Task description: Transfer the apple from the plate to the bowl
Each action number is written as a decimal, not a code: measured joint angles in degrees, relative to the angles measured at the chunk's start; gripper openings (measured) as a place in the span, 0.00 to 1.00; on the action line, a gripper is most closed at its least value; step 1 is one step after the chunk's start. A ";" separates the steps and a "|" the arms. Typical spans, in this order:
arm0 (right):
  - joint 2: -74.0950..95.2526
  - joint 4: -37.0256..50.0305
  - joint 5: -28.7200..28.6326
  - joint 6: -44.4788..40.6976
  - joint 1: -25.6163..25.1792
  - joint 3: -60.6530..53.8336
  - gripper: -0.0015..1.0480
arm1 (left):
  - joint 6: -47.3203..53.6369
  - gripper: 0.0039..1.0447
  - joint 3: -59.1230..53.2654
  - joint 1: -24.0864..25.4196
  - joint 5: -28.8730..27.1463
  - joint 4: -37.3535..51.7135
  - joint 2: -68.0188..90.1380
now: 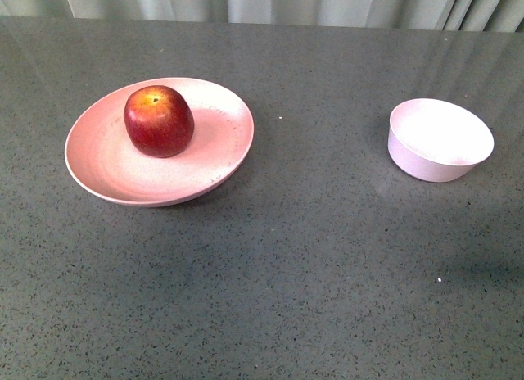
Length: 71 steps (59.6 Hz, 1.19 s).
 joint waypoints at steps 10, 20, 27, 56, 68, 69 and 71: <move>0.00 0.00 0.00 0.00 0.00 0.00 0.91 | -0.02 0.92 0.00 0.00 0.00 0.00 0.00; 0.00 0.02 0.00 0.00 0.00 0.00 0.91 | 0.00 0.92 0.00 0.00 0.00 0.00 0.00; 0.00 0.02 0.00 0.00 0.00 0.00 0.91 | 0.00 0.92 0.00 0.00 0.00 0.02 0.00; 21.14 -14.78 18.34 14.05 -0.48 9.31 0.91 | 0.00 0.92 0.00 0.00 0.00 0.00 0.00; 51.47 6.34 7.26 11.89 -10.91 19.04 0.91 | 0.00 0.92 0.00 0.00 0.00 0.02 0.00; 52.96 7.23 6.71 11.69 -11.04 19.58 0.91 | 0.00 0.92 0.00 0.00 -0.02 0.02 0.00; 57.51 9.73 5.31 10.91 -11.19 21.35 0.91 | 0.00 0.92 0.00 0.00 0.00 0.02 0.00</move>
